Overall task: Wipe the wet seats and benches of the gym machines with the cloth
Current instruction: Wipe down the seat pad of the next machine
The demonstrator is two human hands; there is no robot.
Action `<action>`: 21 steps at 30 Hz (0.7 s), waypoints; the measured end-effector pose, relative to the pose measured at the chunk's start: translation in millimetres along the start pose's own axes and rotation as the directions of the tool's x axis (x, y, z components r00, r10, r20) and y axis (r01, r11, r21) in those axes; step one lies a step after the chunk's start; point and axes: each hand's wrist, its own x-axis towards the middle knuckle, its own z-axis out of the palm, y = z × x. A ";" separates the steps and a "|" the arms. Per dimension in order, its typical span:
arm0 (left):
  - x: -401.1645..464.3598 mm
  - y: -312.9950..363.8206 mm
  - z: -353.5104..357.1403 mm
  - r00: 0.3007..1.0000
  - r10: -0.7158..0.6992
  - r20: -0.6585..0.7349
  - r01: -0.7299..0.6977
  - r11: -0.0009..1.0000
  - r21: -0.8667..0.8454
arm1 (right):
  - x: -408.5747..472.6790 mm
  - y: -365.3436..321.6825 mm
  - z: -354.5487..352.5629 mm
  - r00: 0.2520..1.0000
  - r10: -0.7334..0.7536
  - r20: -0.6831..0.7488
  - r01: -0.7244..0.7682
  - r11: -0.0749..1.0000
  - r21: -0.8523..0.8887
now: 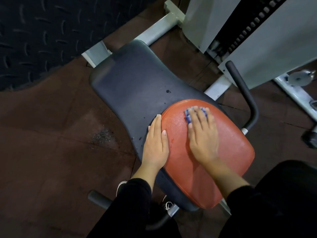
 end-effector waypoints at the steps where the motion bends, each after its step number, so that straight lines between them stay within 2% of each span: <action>1: 0.3 -1.3 0.6 1.000 0.005 -0.002 -0.005 1.000 0.001 | -3.8 -13.7 2.3 1.000 -0.001 -0.001 0.001 1.000 0.008; 4: 2.3 -5.9 2.1 0.999 0.034 -0.021 -0.034 0.999 -0.009 | 18.0 -40.0 6.3 0.997 -0.083 -0.004 0.083 0.996 0.025; 7: 2.3 -6.4 1.9 0.999 0.035 -0.001 -0.035 0.999 -0.007 | 60.7 -33.6 8.6 0.985 -0.159 0.060 0.161 0.987 -0.018; 11: 0.1 -2.2 0.1 1.000 0.013 0.005 -0.013 1.000 -0.004 | 79.7 17.9 2.3 0.995 0.007 0.099 -0.007 1.000 0.000; 14: 0.2 -2.4 0.2 1.000 0.002 0.011 -0.002 1.000 -0.005 | 48.1 34.7 -6.2 0.998 0.057 0.036 -0.057 0.998 0.010; 18: 1.5 -3.7 1.3 1.000 0.015 -0.009 -0.015 1.000 -0.015 | 2.5 -15.1 3.4 0.997 0.077 0.001 -0.077 0.996 0.033; 21: 3.2 -8.0 2.5 0.998 0.052 -0.036 -0.053 0.998 -0.030 | 22.7 -44.7 10.0 1.000 -0.013 -0.018 0.014 0.999 0.035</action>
